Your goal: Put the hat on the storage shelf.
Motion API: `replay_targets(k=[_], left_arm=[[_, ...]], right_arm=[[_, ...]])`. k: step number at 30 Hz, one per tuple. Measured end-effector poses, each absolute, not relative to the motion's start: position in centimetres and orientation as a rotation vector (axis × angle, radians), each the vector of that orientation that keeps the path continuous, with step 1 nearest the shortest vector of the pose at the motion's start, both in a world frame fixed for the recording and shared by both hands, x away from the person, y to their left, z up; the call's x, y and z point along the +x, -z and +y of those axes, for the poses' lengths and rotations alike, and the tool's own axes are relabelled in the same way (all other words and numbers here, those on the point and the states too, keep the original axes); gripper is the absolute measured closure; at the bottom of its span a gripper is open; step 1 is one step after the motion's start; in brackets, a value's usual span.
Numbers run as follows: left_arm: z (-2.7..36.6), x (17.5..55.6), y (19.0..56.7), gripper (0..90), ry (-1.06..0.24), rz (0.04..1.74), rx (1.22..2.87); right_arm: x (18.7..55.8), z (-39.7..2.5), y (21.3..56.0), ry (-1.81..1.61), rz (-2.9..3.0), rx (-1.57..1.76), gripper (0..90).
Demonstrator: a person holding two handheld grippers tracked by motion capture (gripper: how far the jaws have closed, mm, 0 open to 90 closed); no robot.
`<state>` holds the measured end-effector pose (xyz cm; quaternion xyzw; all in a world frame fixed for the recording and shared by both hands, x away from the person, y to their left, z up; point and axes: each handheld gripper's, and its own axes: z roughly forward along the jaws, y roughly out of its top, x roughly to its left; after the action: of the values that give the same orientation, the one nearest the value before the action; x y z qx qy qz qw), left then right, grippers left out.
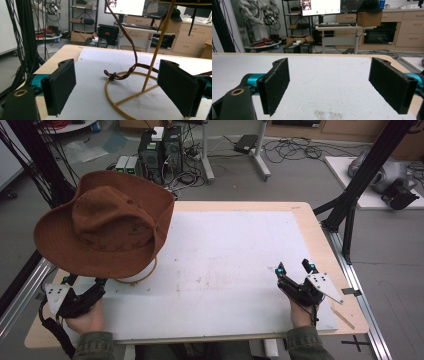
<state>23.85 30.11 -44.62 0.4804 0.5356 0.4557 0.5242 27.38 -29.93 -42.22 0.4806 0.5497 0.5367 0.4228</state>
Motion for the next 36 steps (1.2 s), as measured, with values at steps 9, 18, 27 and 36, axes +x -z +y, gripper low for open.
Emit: replay_targets(k=[9, 18, 27, 36], left_arm=[[30.11, 23.84, 44.64, 15.8, -1.090, 1.282, 1.153], [30.07, 23.87, 44.65, 15.7, -1.086, 1.281, 1.154], [30.03, 23.82, 44.62, 15.7, -1.079, 1.283, 1.143], [30.05, 23.86, 44.64, 15.7, -1.077, 1.285, 1.144]], right_arm=[[27.40, -29.92, 42.40, -1.338, 1.372, 1.213, 16.3], [27.49, -30.08, 42.60, -1.339, 1.370, 1.230, 16.3], [27.35, -30.27, 42.56, -1.341, 1.371, 1.232, 16.3], [27.41, -30.29, 42.67, -1.338, 1.370, 1.236, 16.3]])
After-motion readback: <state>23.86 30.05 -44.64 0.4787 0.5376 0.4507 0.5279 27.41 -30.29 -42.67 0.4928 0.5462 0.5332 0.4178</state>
